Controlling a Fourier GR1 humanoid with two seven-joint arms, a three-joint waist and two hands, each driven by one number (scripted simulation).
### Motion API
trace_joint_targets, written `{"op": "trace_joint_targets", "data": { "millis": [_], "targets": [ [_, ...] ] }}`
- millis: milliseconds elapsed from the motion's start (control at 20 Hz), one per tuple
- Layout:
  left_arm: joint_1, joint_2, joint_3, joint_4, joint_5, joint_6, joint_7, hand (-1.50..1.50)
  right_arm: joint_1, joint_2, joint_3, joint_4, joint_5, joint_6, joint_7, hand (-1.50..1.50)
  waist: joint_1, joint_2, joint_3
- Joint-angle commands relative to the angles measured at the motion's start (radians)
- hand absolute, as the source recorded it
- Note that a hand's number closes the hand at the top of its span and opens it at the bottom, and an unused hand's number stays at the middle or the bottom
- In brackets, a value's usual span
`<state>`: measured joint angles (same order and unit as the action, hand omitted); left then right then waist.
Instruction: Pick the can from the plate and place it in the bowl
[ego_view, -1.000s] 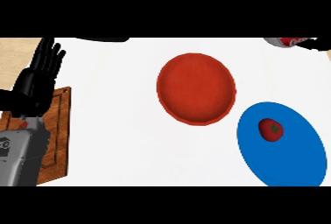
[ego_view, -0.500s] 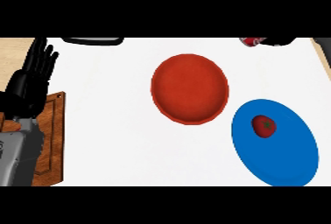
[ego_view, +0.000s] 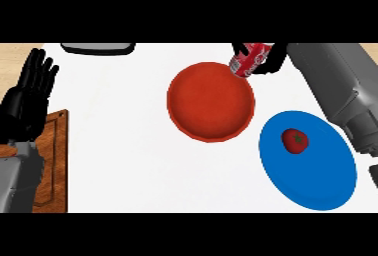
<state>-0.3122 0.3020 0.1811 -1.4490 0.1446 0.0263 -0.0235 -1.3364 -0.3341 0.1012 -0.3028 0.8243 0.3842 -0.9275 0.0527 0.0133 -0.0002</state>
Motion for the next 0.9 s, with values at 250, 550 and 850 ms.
{"op": "trace_joint_targets", "data": {
  "millis": [250, 550, 850],
  "targets": [
    [0.052, 0.003, 0.008, -0.053, -0.003, -0.001, 0.006, 0.00, 0.089, 0.133, 0.085, 0.042, 0.083, -0.125, -0.044, 1.50, -0.012, -0.001, 0.000],
    [0.049, 0.031, 0.042, -0.047, 0.040, -0.044, 0.009, 0.00, 0.107, 0.212, 0.014, 0.162, 0.029, -0.106, 0.109, -1.50, 0.003, 0.006, 0.000],
    [0.017, 0.002, 0.010, -0.051, -0.011, 0.008, 0.011, 0.00, 0.109, 0.235, -0.095, 0.195, -0.089, 0.033, 0.060, -1.50, -0.002, 0.009, 0.001]
  ]
}}
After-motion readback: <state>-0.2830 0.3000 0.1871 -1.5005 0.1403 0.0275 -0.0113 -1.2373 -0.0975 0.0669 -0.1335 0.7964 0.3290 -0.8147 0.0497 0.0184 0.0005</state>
